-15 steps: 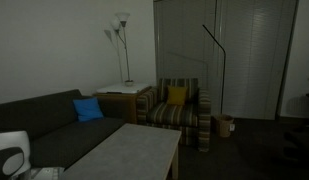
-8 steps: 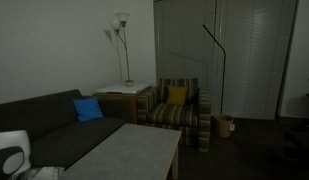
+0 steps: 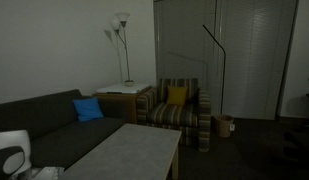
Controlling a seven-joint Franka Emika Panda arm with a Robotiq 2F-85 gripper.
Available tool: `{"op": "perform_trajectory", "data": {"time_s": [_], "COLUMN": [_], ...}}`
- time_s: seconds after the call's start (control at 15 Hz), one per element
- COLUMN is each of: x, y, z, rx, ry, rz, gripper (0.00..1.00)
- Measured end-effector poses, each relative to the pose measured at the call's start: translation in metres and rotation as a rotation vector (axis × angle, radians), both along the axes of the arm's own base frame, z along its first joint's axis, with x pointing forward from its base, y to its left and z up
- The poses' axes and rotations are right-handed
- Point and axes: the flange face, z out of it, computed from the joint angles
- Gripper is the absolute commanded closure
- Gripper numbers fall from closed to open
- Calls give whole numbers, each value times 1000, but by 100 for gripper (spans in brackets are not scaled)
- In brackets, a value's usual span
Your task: Put the mug at the right edge of the box
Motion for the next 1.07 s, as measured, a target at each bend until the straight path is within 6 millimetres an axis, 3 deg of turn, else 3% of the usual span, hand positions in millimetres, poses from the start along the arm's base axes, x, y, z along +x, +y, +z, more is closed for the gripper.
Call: {"op": "perform_trajectory", "data": {"time_s": [0.53,1.07], "x": [10,13], "y": [-21,-26], "z": [3,8], "rx": [-66,53], "ry": [-31,31], "rz": [-330,-487], "gripper": [97,97]}}
